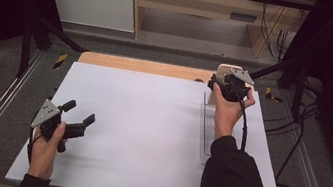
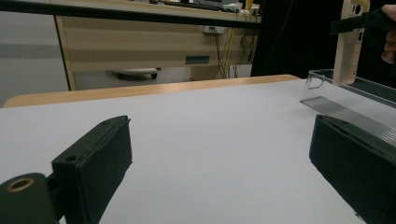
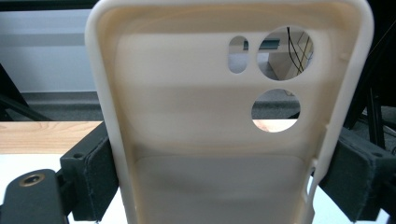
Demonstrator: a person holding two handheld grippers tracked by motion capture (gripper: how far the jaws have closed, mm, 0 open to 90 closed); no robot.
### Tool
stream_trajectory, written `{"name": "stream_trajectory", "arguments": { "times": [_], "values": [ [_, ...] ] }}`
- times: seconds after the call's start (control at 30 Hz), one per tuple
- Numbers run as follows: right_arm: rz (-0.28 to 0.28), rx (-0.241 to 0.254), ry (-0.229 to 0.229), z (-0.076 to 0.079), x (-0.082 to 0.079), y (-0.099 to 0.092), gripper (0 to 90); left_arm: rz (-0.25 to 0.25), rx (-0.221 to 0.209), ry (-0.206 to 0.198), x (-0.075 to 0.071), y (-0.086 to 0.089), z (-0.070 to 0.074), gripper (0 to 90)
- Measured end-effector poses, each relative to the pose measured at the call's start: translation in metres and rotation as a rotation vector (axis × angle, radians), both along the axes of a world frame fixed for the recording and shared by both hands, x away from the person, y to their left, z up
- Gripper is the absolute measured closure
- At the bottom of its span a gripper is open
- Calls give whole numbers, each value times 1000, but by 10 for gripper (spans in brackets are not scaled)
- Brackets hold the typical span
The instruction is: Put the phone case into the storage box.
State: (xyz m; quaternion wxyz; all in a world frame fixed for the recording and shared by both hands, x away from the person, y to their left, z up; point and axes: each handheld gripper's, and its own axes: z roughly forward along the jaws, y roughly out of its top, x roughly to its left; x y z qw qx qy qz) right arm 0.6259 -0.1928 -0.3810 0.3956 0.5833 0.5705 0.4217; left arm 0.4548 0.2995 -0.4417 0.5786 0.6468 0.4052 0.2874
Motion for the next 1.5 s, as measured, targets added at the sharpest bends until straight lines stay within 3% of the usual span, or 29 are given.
{"name": "stream_trajectory", "arguments": {
  "times": [0.7,1.5],
  "values": [
    [-4,12,40,-17,12,2,116,-11,8,15,1,2,-3,57],
    [-14,10,49,-24,16,7,114,-6,0,9,1,6,-2,57]
  ]
}}
